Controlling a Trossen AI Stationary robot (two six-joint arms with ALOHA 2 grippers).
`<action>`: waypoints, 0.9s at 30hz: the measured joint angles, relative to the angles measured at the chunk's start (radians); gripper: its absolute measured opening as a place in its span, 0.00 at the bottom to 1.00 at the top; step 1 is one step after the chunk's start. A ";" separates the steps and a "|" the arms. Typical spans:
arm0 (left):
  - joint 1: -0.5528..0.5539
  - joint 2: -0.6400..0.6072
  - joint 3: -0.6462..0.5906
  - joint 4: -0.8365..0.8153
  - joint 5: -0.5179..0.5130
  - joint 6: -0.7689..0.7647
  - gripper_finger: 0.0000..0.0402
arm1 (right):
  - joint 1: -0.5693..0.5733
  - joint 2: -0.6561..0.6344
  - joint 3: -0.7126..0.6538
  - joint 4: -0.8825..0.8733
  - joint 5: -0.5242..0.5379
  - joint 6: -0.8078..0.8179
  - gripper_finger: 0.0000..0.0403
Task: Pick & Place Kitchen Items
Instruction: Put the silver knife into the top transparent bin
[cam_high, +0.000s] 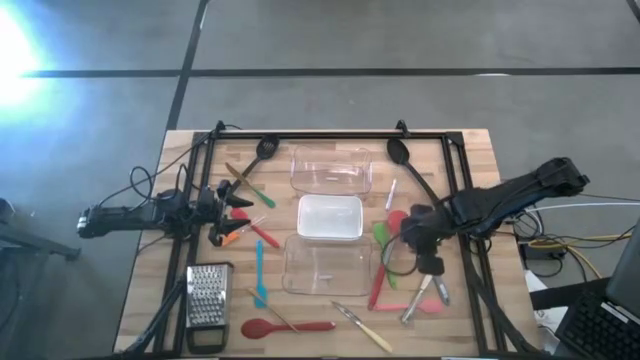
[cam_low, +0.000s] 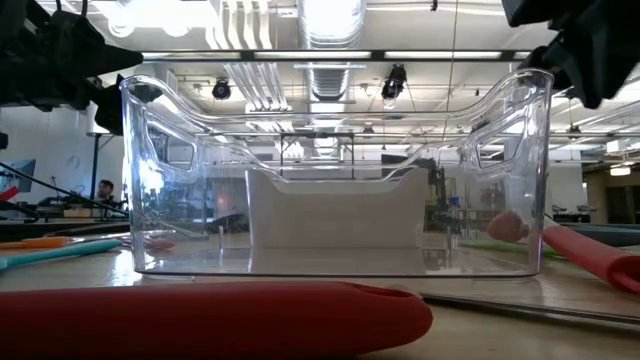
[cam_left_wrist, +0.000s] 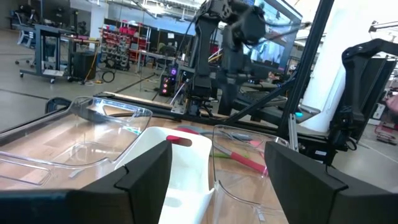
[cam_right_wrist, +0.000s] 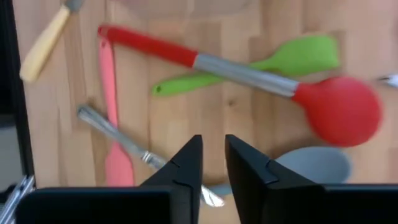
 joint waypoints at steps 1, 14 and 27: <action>0.000 0.000 0.000 0.000 0.000 0.000 0.65 | 0.010 0.015 0.000 0.000 -0.014 0.000 0.20; 0.000 0.000 0.000 0.000 0.000 0.000 0.65 | 0.109 0.220 0.000 0.010 -0.167 -0.001 0.38; 0.000 0.000 0.000 0.000 0.000 0.000 0.65 | 0.280 0.405 0.000 0.105 -0.158 -0.029 0.42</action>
